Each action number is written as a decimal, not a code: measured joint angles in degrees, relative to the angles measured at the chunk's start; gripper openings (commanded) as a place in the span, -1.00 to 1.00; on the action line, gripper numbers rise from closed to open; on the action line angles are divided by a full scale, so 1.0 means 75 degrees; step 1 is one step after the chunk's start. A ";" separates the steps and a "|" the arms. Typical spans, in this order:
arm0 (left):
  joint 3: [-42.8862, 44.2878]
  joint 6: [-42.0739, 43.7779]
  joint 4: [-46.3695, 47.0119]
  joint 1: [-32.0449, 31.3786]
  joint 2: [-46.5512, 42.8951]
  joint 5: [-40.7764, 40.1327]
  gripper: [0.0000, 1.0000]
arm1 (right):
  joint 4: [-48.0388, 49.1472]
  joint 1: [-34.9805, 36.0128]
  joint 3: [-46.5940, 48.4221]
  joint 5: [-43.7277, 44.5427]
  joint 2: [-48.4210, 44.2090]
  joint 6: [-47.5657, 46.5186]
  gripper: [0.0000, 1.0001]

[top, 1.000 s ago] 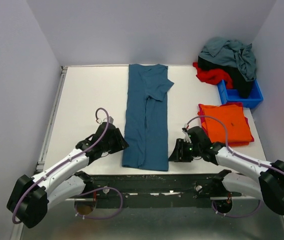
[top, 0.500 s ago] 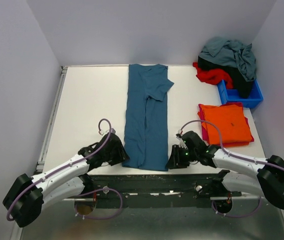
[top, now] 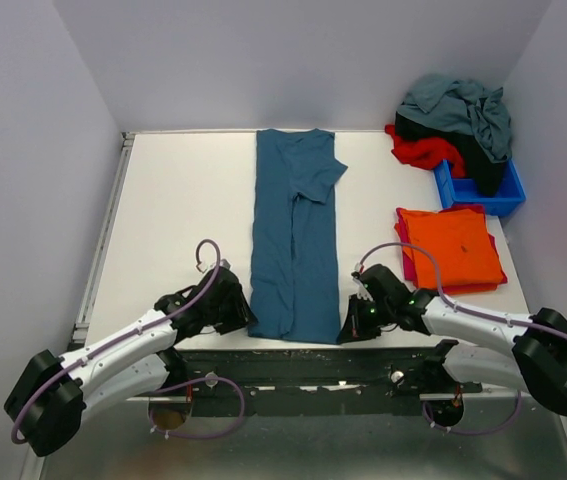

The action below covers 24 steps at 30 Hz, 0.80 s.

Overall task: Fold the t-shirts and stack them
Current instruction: Grab the bottom of the folded rectangular tshirt with both arms

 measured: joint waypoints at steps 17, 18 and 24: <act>-0.0323 -0.0160 0.0268 -0.0079 0.0414 0.0679 -1.00 | -0.0079 0.0003 0.0321 -0.0079 0.0560 -0.0035 -0.99; -0.0323 -0.0195 0.0382 -0.0143 0.0449 0.0731 -1.00 | -0.0079 0.0003 0.0321 -0.0082 0.0560 -0.0035 -0.99; -0.0321 -0.0216 0.0248 -0.0268 0.0300 0.0743 -0.92 | -0.0449 0.0026 0.0391 0.0047 0.0341 -0.0085 -0.99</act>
